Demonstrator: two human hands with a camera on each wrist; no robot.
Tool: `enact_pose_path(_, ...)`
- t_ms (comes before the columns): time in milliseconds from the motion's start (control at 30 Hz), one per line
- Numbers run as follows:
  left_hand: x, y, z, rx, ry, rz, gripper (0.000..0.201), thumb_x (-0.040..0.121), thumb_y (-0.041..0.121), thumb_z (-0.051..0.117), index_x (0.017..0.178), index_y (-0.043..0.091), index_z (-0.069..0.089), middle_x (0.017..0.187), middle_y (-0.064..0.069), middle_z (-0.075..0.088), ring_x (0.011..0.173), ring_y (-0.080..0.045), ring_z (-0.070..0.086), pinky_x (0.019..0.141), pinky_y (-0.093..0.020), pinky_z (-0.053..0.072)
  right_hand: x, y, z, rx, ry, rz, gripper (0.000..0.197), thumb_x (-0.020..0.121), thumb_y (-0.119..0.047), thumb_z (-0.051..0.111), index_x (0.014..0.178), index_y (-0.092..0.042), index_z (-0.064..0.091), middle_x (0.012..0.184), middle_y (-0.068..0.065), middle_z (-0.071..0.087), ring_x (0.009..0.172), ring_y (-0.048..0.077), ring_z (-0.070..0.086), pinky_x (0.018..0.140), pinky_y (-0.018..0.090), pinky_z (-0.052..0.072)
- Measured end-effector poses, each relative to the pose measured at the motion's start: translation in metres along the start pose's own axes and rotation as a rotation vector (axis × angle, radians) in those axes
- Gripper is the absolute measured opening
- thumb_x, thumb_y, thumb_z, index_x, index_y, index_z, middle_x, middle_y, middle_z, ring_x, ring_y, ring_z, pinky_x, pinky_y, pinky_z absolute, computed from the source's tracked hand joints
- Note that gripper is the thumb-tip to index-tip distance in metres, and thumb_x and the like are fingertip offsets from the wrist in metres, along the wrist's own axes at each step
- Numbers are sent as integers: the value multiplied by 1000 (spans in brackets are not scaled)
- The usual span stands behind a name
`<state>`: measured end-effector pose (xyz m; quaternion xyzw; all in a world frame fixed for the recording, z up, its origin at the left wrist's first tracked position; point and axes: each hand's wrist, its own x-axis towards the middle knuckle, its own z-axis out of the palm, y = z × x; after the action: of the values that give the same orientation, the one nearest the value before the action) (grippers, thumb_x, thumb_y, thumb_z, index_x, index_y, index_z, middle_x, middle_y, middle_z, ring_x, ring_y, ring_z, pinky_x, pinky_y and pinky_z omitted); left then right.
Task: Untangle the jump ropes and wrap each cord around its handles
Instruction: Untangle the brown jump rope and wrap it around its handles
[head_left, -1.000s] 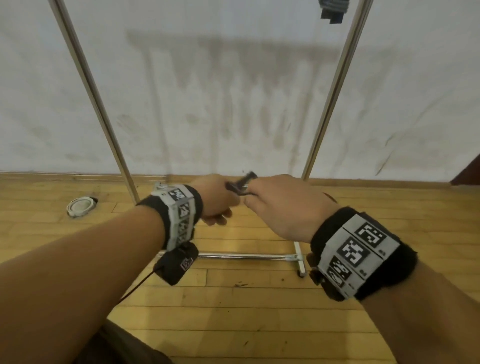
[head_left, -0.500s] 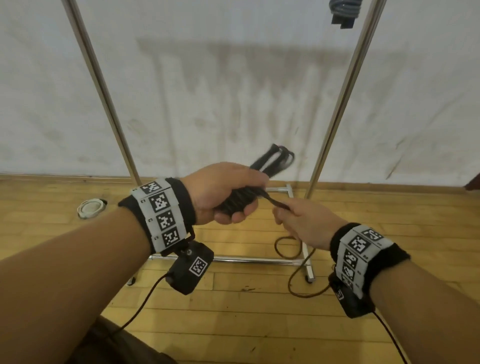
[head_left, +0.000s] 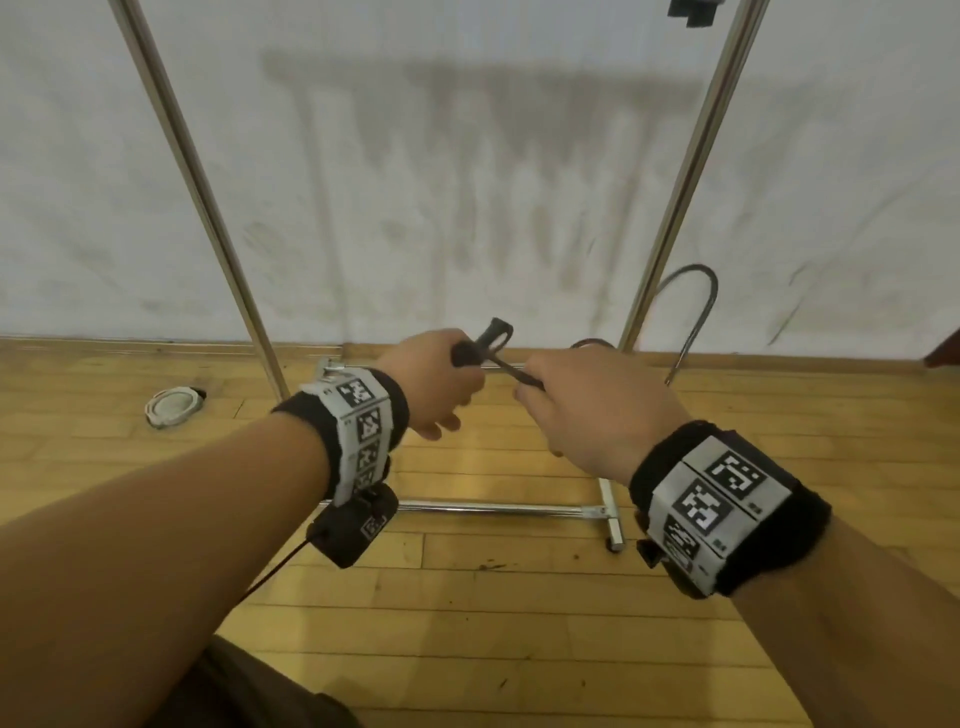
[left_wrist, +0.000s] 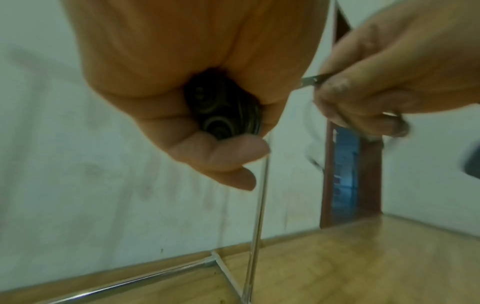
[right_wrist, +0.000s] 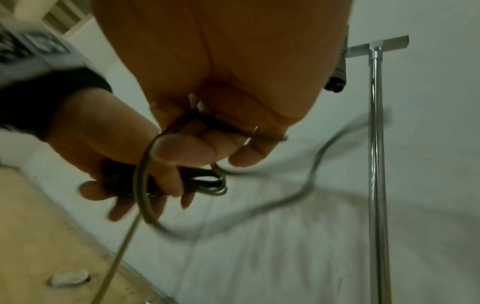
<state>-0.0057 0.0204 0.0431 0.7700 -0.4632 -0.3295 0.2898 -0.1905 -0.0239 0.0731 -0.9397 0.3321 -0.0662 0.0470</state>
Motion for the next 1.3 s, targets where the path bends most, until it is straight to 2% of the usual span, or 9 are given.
enact_pose_path(233,0,3,-19,-602,-173,42,19,91,5,73,106,9,63,75,-4,65,59,-18,61,42,-26,44,-8,3,8,423,-114,117,31,107,-37,41,92,-23,64,72,0,70,70,15,67,69,34,56)
enact_pose_path(400,-9,12,-25,-776,-220,92,42,87,51,79,101,13,67,76,-7,63,52,-18,55,36,-22,37,-13,18,12,634,-153,100,34,108,-39,40,92,-25,66,68,-7,73,78,3,71,74,27,52)
enact_pose_path(467,-17,16,-26,-803,-254,151,36,94,50,71,98,14,68,73,-8,62,50,-20,53,36,-22,38,-12,21,15,686,-163,87,36,108,-41,39,92,-25,67,72,-10,76,81,-1,71,78,25,46)
enact_pose_path(567,-29,24,-21,-640,-447,229,32,97,41,68,99,10,70,71,-11,63,49,-23,56,35,-23,42,-10,34,25,662,-194,94,38,107,-42,43,87,-26,70,79,-15,77,82,-7,69,78,18,41)
enact_pose_path(733,-49,22,22,194,-783,125,24,98,41,72,111,25,60,77,-5,77,57,-17,69,43,-25,52,-6,42,36,369,-373,114,22,101,-32,56,81,-28,65,75,-5,70,65,1,64,61,16,46)
enact_pose_path(833,-49,7,51,582,-695,40,37,97,41,71,120,13,63,83,-7,80,54,-15,69,48,-27,57,6,23,25,57,-333,-4,30,101,-35,51,79,-24,68,72,-2,71,63,8,64,64,28,51)
enact_pose_path(900,-40,3,53,584,-576,-12,39,99,35,67,130,13,59,80,-6,77,54,-16,69,51,-29,61,11,7,14,-146,-242,-90,24,99,-30,54,84,-19,68,75,-1,65,69,18,63,74,38,57)
enact_pose_path(1100,-4,6,6,-89,-96,-51,11,104,27,63,106,18,68,77,-5,71,58,-19,69,54,-31,57,7,-9,-13,-68,-93,-34,23,106,-26,41,111,-21,63,85,-2,60,74,17,61,70,36,56)
enact_pose_path(1300,-4,14,-8,-593,-116,6,13,94,0,68,102,8,64,76,-7,61,56,-17,60,45,-28,47,-10,2,-16,479,-198,109,15,109,-37,38,110,-30,51,71,0,64,46,11,63,45,26,56)
